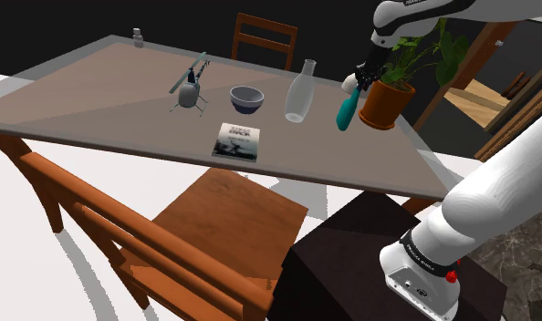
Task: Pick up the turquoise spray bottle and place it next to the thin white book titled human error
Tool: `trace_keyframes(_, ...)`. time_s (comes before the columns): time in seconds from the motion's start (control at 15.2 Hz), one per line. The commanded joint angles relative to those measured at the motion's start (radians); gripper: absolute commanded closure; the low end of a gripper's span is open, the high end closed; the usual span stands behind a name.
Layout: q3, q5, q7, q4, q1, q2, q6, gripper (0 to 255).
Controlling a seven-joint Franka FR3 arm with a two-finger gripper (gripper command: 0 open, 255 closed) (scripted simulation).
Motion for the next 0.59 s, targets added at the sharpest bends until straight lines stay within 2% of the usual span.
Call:
trace_keyframes(0.0,0.0,0.0,0.0,0.0,0.0,0.0,0.0,255)
trace_keyframes(0.2,0.0,0.0,0.0,0.0,0.0,0.0,0.0,255)
trace_keyframes(0.53,0.002,-0.001,-0.003,0.053,0.001,-0.013,-0.065,255)
